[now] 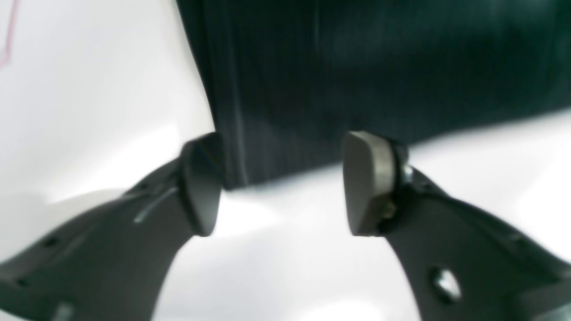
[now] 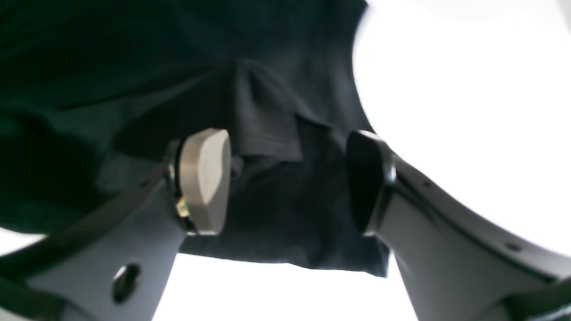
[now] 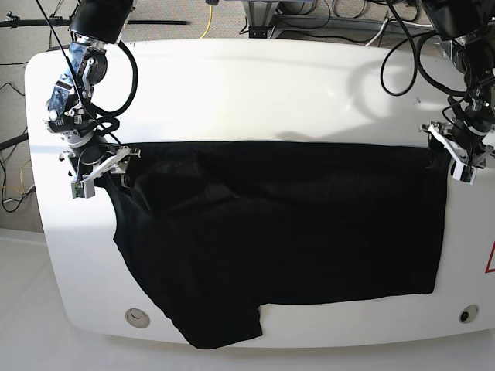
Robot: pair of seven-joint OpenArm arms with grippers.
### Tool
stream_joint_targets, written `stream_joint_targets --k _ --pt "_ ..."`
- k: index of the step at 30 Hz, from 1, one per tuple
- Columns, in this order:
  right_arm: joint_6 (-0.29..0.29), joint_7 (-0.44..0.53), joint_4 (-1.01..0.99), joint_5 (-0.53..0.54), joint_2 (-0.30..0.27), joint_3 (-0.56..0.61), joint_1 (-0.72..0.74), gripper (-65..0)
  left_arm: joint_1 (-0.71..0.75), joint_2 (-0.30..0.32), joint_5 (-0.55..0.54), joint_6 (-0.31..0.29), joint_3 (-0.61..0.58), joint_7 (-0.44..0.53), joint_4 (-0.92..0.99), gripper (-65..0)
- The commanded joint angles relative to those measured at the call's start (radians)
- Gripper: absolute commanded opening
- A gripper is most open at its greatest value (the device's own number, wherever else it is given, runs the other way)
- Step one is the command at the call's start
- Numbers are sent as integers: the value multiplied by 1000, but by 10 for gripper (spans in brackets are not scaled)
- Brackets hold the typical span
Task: Fold the T-shirt properly
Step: 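Pull the gripped edge back toward the robot, stretching the shirt flat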
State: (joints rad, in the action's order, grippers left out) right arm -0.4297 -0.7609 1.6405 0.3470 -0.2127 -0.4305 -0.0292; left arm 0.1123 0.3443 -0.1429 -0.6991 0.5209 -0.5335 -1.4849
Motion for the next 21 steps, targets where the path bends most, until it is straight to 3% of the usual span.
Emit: stream_joint_targets --k 1,3,11,21 --pt "-4 22 -15 -2 -16 -8 3 -264 -14 21 -20 1 11 40 -1 -319" --pt "-12 35 -34 -11 -15 -9 -4 -265 -13 22 -18 1 13 52 9 -324" --pt "-45 155 -108 -69 -20 -10 -67 -268 29 21 -6 31 22 93 69 -201" --pt "-51 188 -111 -72 -21 -21 -107 -293 54 22 5 39 24 88 51 -165"
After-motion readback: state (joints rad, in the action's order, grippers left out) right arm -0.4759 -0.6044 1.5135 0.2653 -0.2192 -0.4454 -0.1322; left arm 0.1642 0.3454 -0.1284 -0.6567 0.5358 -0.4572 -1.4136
